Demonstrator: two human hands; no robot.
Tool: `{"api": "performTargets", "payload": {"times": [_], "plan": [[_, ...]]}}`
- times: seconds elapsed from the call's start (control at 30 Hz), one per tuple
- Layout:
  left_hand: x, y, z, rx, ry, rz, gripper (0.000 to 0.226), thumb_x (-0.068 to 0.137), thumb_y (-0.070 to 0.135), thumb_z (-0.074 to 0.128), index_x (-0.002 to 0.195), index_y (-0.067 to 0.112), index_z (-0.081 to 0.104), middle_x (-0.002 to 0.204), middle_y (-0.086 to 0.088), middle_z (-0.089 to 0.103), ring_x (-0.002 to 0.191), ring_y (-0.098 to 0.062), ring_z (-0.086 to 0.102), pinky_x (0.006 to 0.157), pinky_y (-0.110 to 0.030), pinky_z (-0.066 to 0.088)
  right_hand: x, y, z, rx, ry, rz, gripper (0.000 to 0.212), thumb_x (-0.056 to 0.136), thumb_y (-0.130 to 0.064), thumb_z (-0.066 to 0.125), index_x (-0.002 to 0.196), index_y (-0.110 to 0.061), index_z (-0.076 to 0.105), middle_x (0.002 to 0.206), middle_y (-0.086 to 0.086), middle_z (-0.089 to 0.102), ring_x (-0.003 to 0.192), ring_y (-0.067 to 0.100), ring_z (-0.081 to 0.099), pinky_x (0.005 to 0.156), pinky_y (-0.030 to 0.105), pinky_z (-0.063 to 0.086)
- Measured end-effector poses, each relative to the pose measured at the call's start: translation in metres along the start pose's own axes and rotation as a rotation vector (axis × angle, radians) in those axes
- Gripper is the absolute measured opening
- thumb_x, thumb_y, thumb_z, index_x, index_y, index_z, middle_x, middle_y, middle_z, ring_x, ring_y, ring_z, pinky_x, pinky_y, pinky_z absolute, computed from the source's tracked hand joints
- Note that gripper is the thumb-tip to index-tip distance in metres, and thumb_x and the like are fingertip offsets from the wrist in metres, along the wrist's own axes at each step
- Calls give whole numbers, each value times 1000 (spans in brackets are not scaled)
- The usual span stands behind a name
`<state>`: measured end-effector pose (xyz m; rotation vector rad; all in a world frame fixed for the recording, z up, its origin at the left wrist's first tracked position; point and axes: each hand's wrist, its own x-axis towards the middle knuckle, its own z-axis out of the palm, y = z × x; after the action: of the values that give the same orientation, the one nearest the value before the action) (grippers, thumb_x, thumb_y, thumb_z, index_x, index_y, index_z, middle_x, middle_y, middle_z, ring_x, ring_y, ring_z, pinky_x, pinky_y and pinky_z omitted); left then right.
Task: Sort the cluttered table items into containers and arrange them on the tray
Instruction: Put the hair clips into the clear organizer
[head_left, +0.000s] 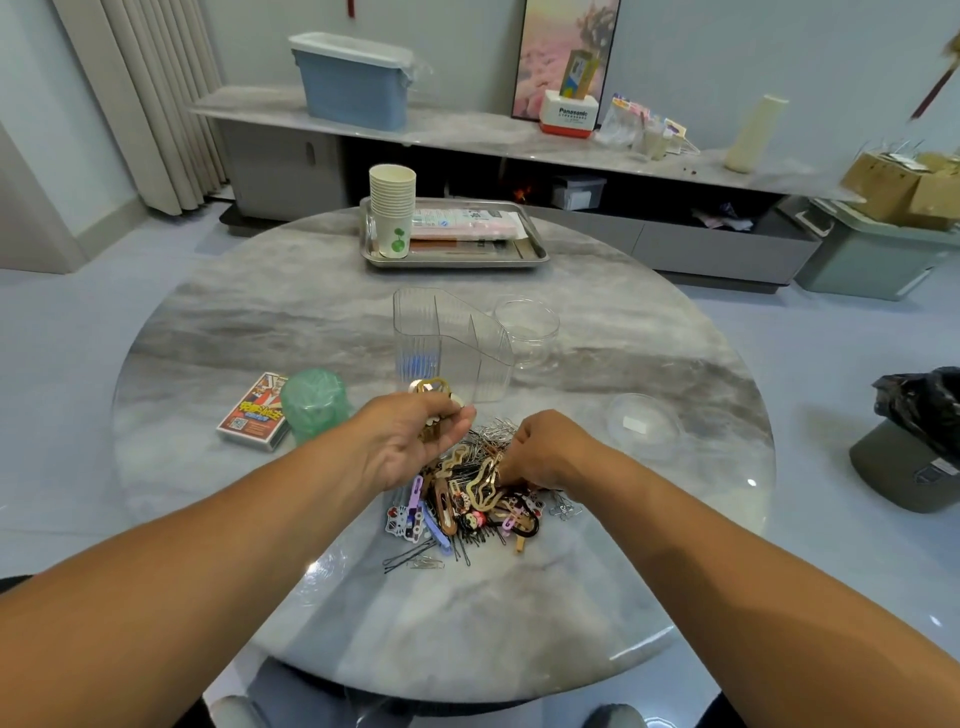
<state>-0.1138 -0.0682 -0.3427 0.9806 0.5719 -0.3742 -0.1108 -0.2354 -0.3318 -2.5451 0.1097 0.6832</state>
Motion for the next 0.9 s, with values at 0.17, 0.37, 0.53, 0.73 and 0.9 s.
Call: {"api": "performTargets", "payload": {"times": [0.17, 0.37, 0.53, 0.73, 0.9], "plan": [[-1, 0, 1, 65, -6, -19, 11, 94, -9, 58, 101, -4, 64, 81, -15, 73, 70, -16, 71, 60, -26, 62, 0, 0, -3, 79, 108, -15, 22, 83, -14, 75, 98, 1, 69, 85, 11, 66, 75, 24, 58, 80, 42, 58], [-4, -2, 5, 27, 14, -1, 33, 94, -12, 52, 115, 13, 58, 106, -14, 69, 77, -18, 68, 65, -26, 58, 0, -6, -21, -325, 417, -379, 21, 83, -2, 63, 79, -19, 52, 81, 2, 63, 78, 26, 60, 62, 35, 46], [-7, -1, 7, -20, 19, -35, 25, 97, 15, 65, 121, 9, 60, 101, -19, 67, 82, -21, 68, 63, -27, 60, 0, -6, -26, -191, 430, -430, 28, 80, 3, 62, 69, -21, 54, 71, -5, 59, 73, 20, 58, 60, 29, 38], [-5, 0, 7, -116, 16, -44, 50, 103, 51, 48, 122, 7, 62, 111, -23, 66, 85, -25, 67, 69, -34, 59, -10, -12, -43, 760, 223, -178, 20, 81, 14, 73, 79, -2, 62, 81, 21, 72, 71, 32, 72, 71, 41, 64], [-9, -3, 12, -258, -246, -112, 81, 98, 70, 33, 126, -1, 60, 110, -22, 72, 87, -30, 73, 77, -40, 62, -20, -23, -32, 898, 61, -190, 16, 82, 10, 76, 85, 1, 63, 85, 21, 73, 69, 28, 74, 62, 31, 64]]}}
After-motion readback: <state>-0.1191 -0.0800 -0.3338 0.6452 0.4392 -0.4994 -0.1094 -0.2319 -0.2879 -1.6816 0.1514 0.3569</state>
